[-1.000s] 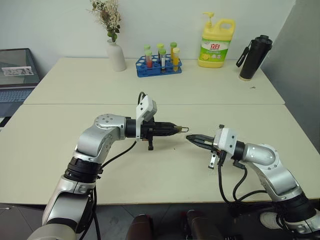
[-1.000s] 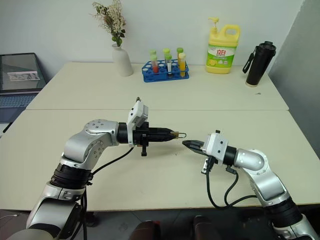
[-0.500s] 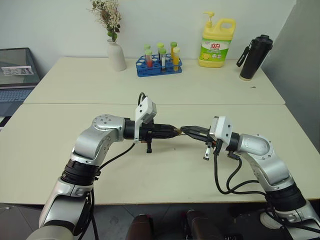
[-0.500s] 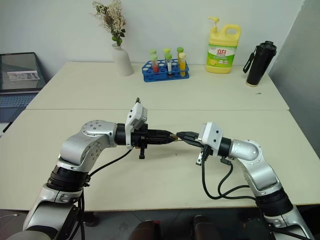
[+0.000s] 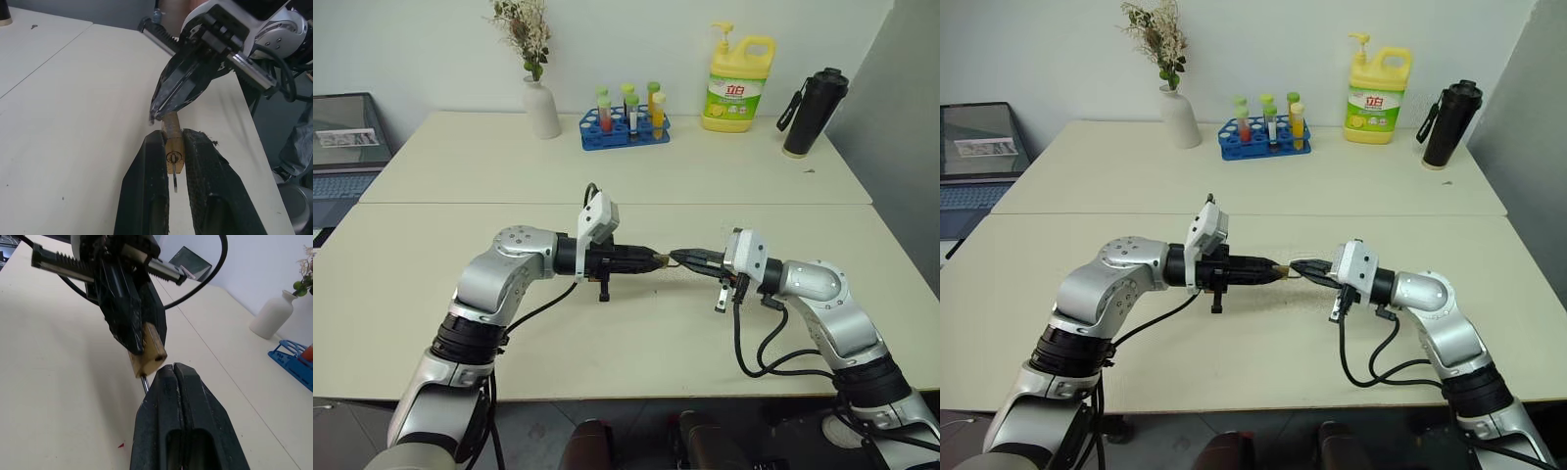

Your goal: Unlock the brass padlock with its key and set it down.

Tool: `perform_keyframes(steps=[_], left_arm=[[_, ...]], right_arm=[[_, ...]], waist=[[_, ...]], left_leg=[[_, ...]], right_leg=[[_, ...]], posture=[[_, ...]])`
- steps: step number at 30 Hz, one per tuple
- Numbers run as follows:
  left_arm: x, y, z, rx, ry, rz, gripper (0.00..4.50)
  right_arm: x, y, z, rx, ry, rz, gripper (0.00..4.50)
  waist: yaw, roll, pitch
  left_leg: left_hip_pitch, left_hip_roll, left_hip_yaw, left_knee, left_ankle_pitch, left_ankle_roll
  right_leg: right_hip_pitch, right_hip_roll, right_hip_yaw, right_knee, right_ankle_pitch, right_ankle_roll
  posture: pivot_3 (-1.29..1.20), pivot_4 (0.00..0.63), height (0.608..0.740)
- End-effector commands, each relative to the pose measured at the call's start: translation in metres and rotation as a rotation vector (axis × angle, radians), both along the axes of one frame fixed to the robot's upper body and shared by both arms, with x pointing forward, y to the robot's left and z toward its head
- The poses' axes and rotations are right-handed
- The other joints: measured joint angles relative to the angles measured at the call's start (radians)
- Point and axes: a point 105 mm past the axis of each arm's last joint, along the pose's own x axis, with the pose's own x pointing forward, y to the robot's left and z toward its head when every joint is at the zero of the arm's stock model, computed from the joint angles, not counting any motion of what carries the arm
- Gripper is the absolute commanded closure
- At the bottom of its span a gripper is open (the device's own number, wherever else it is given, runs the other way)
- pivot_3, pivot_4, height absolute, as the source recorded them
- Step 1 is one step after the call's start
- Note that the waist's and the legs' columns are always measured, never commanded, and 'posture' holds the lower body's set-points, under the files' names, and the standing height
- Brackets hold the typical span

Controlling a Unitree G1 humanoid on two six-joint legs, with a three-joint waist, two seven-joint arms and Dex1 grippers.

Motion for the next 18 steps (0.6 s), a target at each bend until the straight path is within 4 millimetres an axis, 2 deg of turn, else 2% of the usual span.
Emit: perform_keyframes(steps=[1,18], left_arm=[[-0.005,0.000,0.017,-0.032,-0.048,-0.023,4.34],[-0.016,0.002,0.019,-0.028,-0.028,-0.088,4.34]], right_arm=[[-0.001,-0.003,0.011,0.001,-0.053,0.002,4.50],[0.002,-0.007,0.010,-0.058,-0.040,0.074,4.50]], waist=[[0.000,0.000,0.000],[0.000,-0.001,0.002]], left_leg=[[0.000,0.000,0.000,0.000,0.000,0.000],[0.000,0.000,0.000,0.000,0.000,0.000]], right_leg=[[0.000,0.000,0.000,0.000,0.000,0.000],[0.000,0.000,0.000,0.000,0.000,0.000]], posture=[[0.00,0.150,0.740],[0.00,0.150,0.740]])
